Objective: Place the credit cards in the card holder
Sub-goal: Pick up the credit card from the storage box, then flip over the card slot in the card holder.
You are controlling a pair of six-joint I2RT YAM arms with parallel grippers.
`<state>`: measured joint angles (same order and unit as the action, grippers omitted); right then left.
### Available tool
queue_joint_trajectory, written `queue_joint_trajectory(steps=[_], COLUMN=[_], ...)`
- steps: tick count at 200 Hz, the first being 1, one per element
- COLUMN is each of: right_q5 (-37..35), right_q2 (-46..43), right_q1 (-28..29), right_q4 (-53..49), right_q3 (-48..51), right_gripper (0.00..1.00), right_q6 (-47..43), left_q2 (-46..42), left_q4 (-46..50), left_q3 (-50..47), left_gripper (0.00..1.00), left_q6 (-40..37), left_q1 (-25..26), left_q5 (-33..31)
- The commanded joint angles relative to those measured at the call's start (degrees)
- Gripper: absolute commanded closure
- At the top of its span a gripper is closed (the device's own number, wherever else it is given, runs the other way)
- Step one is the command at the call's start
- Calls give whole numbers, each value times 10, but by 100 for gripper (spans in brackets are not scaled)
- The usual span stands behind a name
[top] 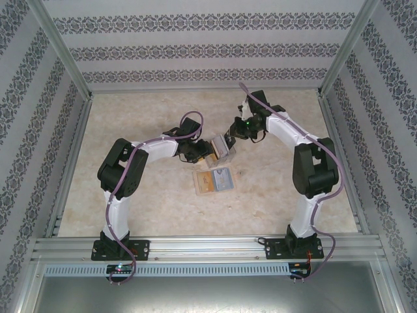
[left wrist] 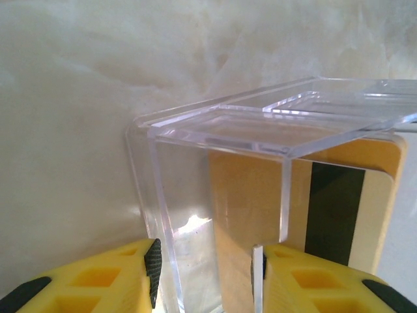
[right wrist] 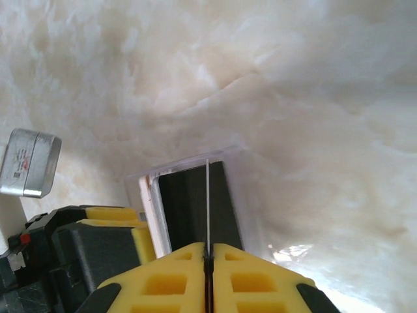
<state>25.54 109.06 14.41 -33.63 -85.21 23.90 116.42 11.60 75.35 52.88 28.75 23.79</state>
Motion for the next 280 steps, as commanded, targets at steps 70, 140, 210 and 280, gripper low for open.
queue_joint_trajectory(steps=[70,140,210,280], right_q5=[-23,-49,-120,-148], right_q2=[-145,-133,-91,-138], right_q1=[-32,73,71,28], right_q4=[71,84,75,86], right_q3=[100,94,84,134], right_gripper=[97,98,98,97], right_q6=[6,-30,-63,-82], left_q2=[-38,-41,-36,-47], left_q4=[12,20,23,24], left_q3=[-5,-7,-13,-20], left_gripper=[54,54,55,55], left_q6=[-33,-32,-30,-34], left_q1=[-4,-4,-4,-3], left_q5=[-12,-17,-17,-18])
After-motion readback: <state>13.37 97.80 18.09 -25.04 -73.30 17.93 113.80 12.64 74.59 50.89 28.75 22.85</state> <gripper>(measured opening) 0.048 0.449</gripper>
